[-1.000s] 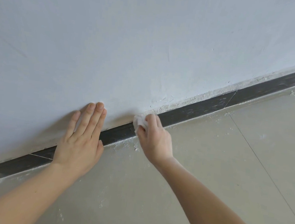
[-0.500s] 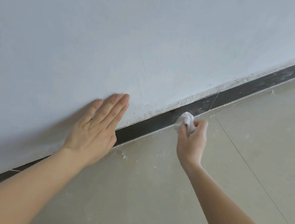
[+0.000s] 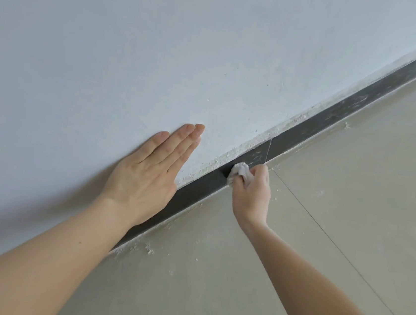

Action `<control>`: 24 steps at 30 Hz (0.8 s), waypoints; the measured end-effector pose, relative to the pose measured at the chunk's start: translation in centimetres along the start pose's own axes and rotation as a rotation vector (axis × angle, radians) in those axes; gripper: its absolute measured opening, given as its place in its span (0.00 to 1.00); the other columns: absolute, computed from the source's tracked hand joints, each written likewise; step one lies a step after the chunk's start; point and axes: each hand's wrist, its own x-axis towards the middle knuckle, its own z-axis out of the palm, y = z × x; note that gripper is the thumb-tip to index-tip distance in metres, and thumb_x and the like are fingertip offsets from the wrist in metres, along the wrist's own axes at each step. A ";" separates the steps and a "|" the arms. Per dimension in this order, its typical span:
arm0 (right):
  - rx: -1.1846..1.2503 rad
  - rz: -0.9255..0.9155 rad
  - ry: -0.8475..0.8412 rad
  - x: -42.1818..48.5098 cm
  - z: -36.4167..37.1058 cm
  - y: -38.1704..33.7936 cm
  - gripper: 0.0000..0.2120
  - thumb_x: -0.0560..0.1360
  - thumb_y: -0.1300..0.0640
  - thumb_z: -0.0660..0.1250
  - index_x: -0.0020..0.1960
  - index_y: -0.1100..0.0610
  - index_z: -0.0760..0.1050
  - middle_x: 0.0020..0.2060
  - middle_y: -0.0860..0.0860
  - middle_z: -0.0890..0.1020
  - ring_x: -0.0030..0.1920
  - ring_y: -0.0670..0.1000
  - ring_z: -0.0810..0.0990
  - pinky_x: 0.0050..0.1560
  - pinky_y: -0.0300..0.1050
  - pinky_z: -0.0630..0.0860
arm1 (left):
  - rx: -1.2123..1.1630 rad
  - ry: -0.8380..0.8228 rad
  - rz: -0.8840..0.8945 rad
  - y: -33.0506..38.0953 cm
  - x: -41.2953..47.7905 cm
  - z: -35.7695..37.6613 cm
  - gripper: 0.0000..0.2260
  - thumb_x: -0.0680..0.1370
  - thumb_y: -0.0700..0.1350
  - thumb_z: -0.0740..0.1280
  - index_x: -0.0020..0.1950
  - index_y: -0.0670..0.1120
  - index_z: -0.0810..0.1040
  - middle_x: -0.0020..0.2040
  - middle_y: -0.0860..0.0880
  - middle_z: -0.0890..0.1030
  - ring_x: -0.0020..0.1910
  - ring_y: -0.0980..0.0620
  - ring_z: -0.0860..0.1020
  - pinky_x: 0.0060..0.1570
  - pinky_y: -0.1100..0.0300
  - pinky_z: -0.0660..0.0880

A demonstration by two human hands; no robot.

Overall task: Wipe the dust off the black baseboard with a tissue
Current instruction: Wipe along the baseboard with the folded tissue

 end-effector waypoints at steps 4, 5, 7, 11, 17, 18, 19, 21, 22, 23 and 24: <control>0.004 0.136 0.193 4.1 -2.8 0.9 0.09 0.78 0.55 0.61 0.44 0.58 0.63 0.42 0.49 0.69 0.35 0.41 0.69 0.38 0.41 0.63 | -0.017 0.014 -0.004 0.0 0.1 0.2 0.30 0.78 0.45 0.50 0.79 0.39 0.48 0.79 0.46 0.47 0.78 0.50 0.47 0.75 0.55 0.42; 0.033 0.175 0.245 4.3 -3.1 1.2 0.10 0.78 0.53 0.61 0.43 0.57 0.63 0.41 0.48 0.69 0.34 0.42 0.68 0.37 0.41 0.63 | -0.015 0.016 -0.002 0.1 0.2 0.2 0.30 0.78 0.45 0.50 0.79 0.39 0.48 0.79 0.46 0.47 0.77 0.50 0.47 0.75 0.55 0.42; 0.069 0.199 0.244 3.2 -2.9 1.5 0.12 0.77 0.53 0.63 0.40 0.56 0.63 0.36 0.48 0.68 0.33 0.46 0.66 0.34 0.39 0.63 | -0.014 0.021 -0.002 0.2 0.3 0.2 0.30 0.77 0.45 0.51 0.79 0.39 0.49 0.79 0.46 0.48 0.77 0.50 0.48 0.75 0.55 0.43; 0.069 0.154 -0.061 -3.2 0.5 1.7 0.13 0.76 0.52 0.65 0.38 0.57 0.65 0.31 0.47 0.68 0.30 0.45 0.64 0.29 0.35 0.63 | 0.002 0.042 -0.010 0.1 0.4 0.2 0.30 0.77 0.45 0.51 0.79 0.39 0.51 0.79 0.46 0.50 0.77 0.50 0.49 0.75 0.55 0.44; 0.061 0.167 -0.405 -7.2 4.4 0.8 0.11 0.79 0.47 0.56 0.42 0.52 0.61 0.33 0.56 0.78 0.33 0.56 0.78 0.34 0.52 0.76 | 0.046 0.022 0.009 0.1 0.3 0.0 0.30 0.78 0.46 0.51 0.79 0.39 0.49 0.79 0.46 0.48 0.77 0.50 0.47 0.75 0.55 0.42; 0.078 0.159 -0.375 -6.6 4.6 0.7 0.08 0.79 0.51 0.55 0.42 0.51 0.61 0.35 0.55 0.80 0.36 0.56 0.79 0.37 0.55 0.78 | 0.046 0.025 0.009 0.1 0.2 0.0 0.30 0.78 0.46 0.51 0.79 0.39 0.49 0.79 0.46 0.48 0.77 0.50 0.47 0.75 0.55 0.42; 0.103 0.159 -0.338 -5.7 4.6 0.8 0.06 0.77 0.55 0.55 0.41 0.50 0.62 0.35 0.52 0.80 0.36 0.56 0.79 0.40 0.57 0.79 | 0.040 0.026 0.007 0.2 0.2 0.0 0.30 0.78 0.46 0.51 0.79 0.39 0.48 0.79 0.46 0.47 0.77 0.50 0.47 0.75 0.55 0.42; 0.145 0.194 -0.284 -3.7 4.3 1.1 0.05 0.75 0.59 0.54 0.41 0.50 0.64 0.34 0.50 0.81 0.37 0.56 0.80 0.40 0.59 0.78 | 0.031 0.031 0.002 0.2 0.3 0.0 0.31 0.77 0.46 0.52 0.79 0.39 0.49 0.79 0.46 0.48 0.77 0.50 0.48 0.75 0.55 0.43; 0.164 0.223 -0.266 -2.8 4.0 1.3 0.05 0.74 0.59 0.54 0.41 0.50 0.64 0.34 0.51 0.82 0.38 0.57 0.81 0.40 0.60 0.79 | 0.025 0.030 0.000 0.1 0.3 0.0 0.31 0.77 0.45 0.52 0.79 0.39 0.49 0.79 0.46 0.48 0.77 0.50 0.48 0.75 0.55 0.43; 0.187 0.239 -0.238 -2.2 3.6 1.6 0.05 0.73 0.59 0.54 0.42 0.50 0.64 0.34 0.51 0.82 0.38 0.57 0.81 0.40 0.60 0.79 | 0.018 0.029 0.001 0.1 0.4 0.0 0.31 0.78 0.45 0.52 0.79 0.40 0.49 0.79 0.46 0.48 0.77 0.50 0.48 0.75 0.55 0.44; 0.202 0.244 -0.207 -1.5 3.2 1.8 0.05 0.73 0.61 0.55 0.42 0.51 0.65 0.34 0.50 0.82 0.37 0.55 0.81 0.41 0.60 0.79 | 0.015 0.028 0.002 0.0 0.4 0.0 0.30 0.78 0.45 0.51 0.79 0.40 0.48 0.79 0.46 0.48 0.77 0.50 0.48 0.75 0.55 0.44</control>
